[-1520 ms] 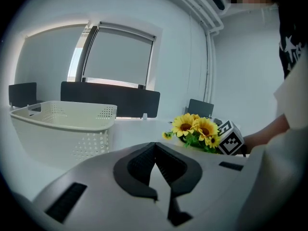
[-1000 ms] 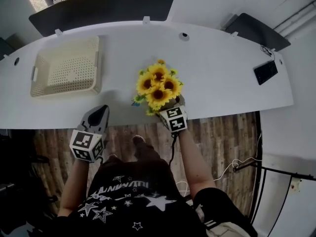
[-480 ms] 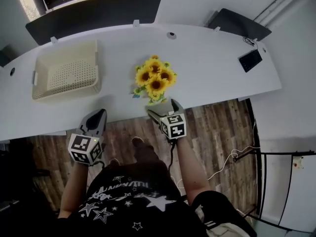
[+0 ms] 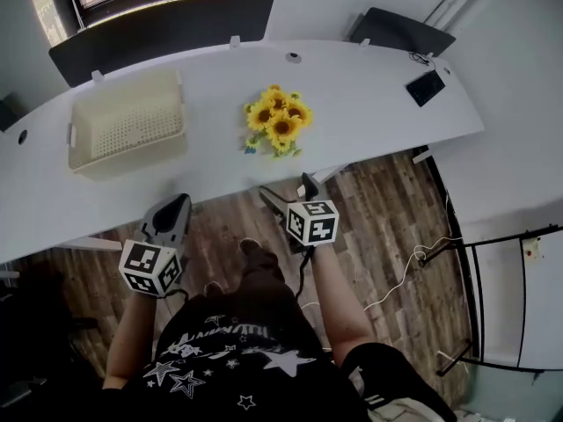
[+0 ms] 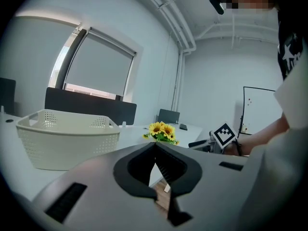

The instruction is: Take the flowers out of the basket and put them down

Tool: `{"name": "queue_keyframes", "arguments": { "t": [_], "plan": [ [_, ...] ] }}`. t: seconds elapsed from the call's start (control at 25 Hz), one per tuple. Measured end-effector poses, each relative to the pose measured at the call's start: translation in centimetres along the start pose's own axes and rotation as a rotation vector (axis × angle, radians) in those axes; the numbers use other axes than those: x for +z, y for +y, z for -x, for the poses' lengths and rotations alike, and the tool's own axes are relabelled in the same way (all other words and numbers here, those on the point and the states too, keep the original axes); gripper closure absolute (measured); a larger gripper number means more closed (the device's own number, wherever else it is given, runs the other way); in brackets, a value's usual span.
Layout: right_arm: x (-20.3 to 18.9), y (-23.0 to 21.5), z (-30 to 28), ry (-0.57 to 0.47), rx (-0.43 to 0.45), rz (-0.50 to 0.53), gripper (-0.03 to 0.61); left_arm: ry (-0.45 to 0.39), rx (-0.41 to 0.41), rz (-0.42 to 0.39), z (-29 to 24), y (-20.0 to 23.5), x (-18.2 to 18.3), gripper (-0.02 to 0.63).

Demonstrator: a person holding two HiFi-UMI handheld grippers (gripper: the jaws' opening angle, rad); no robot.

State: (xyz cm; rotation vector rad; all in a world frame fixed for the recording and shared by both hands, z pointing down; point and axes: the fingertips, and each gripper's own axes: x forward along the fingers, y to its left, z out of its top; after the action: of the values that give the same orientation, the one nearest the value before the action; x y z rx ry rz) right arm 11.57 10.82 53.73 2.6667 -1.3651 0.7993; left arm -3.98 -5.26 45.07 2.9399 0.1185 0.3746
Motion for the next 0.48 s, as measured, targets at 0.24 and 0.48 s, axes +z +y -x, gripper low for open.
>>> {"name": "queue_keyframes", "arguments": {
  "t": [0.24, 0.48],
  "plan": [
    [0.1, 3.9, 4.1, -0.061, -0.034, -0.021, 0.106, -0.013, -0.053, 0.003, 3.2, -0.7, -0.6, 0.604],
    [0.9, 5.3, 6.5, -0.089, -0.030, -0.008, 0.210, -0.034, -0.082, 0.016, 4.2, -1.9, -0.9, 0.604]
  ]
}}
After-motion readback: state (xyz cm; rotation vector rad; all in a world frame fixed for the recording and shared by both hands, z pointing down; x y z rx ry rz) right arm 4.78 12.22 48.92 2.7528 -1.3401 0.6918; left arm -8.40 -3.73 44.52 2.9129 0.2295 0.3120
